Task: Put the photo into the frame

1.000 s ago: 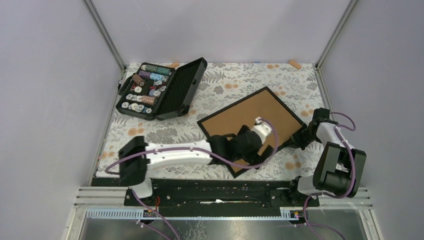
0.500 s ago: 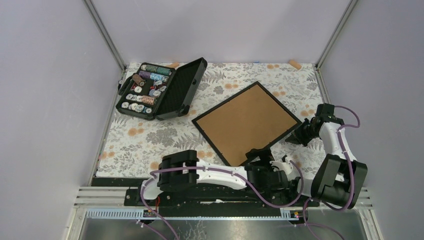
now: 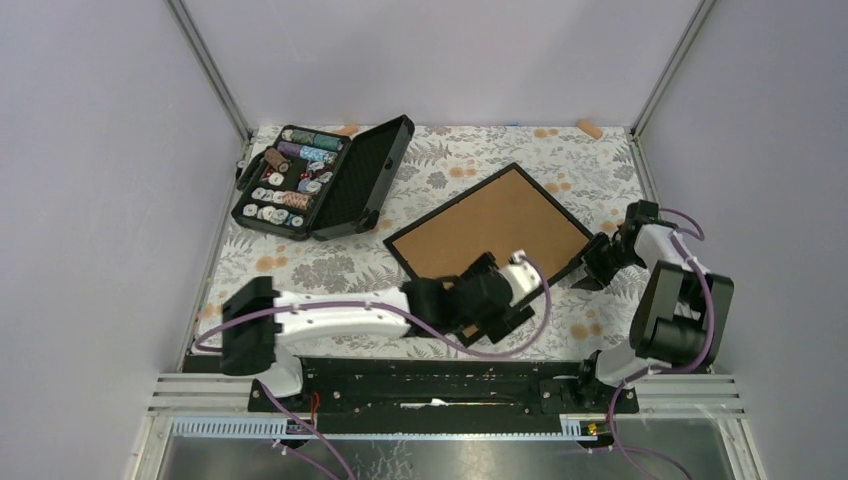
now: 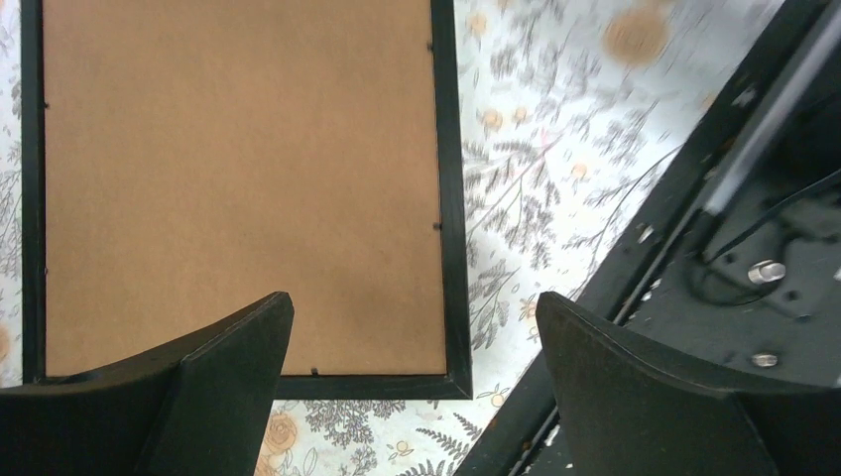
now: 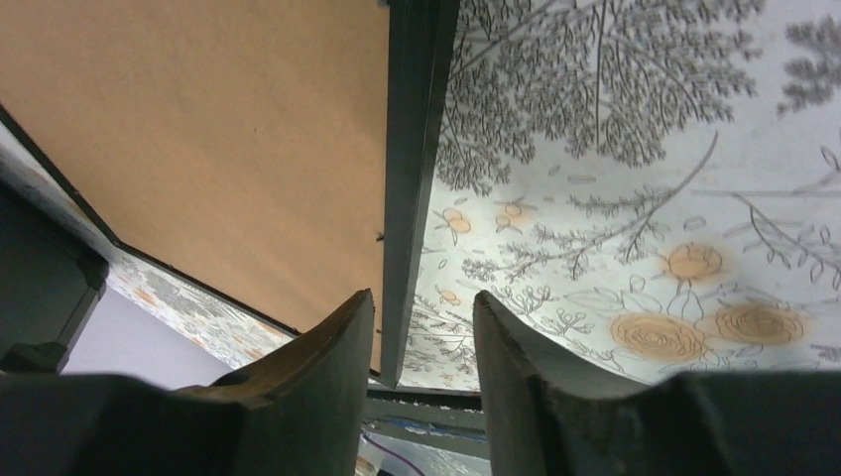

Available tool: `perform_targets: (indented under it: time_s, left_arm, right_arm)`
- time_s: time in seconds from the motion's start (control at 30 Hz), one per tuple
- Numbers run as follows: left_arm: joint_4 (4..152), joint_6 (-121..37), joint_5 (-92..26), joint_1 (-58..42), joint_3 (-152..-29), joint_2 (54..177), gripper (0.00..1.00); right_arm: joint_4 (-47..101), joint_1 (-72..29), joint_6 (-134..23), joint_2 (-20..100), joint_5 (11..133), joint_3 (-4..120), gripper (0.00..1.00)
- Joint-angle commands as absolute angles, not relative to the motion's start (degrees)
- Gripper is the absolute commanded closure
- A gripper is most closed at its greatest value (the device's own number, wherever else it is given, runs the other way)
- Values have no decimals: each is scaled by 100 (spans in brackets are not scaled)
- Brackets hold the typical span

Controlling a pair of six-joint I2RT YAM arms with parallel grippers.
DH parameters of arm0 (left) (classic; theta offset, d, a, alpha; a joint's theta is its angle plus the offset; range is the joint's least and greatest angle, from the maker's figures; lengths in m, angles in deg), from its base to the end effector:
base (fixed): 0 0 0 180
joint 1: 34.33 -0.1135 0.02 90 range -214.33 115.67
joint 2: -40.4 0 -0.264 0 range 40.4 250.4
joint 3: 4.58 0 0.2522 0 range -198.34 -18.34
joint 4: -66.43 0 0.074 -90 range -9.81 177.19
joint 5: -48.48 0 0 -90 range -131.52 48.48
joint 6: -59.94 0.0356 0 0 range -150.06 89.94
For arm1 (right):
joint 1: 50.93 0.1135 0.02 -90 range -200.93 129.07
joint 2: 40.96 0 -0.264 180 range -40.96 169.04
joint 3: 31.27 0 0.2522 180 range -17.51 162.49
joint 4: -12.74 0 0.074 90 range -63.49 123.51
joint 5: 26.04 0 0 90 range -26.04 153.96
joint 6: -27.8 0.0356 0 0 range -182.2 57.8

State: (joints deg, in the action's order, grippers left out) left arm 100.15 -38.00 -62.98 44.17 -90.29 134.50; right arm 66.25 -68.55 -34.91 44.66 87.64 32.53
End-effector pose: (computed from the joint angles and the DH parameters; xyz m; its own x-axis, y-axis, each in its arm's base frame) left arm 0.0861 -0.3579 0.2682 -0.2509 0.5884 -0.7686 0.8312 0.5379 0.1405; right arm 0.2531 -0.0654 0.1799 -0.7367 0.6745 -0.0469 0.5829 0.6688 0.4614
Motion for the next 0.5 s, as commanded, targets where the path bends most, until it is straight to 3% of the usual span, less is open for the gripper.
perform_targets:
  time_s: [0.0, 0.13, 0.27, 0.47]
  left_arm:
    - [9525, -4077, -4889, 3985, -8690, 12853, 2]
    - [9585, -4253, -4920, 3853, -8793, 12858, 2]
    - [9540, -4337, -5023, 3845, -8821, 12879, 2]
    - [9500, -4478, -5057, 3809, -8796, 12882, 2]
  right_arm:
    - [6651, -6517, -3625, 5096, 8581, 3810, 45]
    - [6542, -6070, -3327, 5559, 8215, 4007, 44]
    - [6364, -5857, -3042, 5885, 8048, 3919, 54]
    - [6092, -5822, -2707, 5735, 7861, 3493, 58]
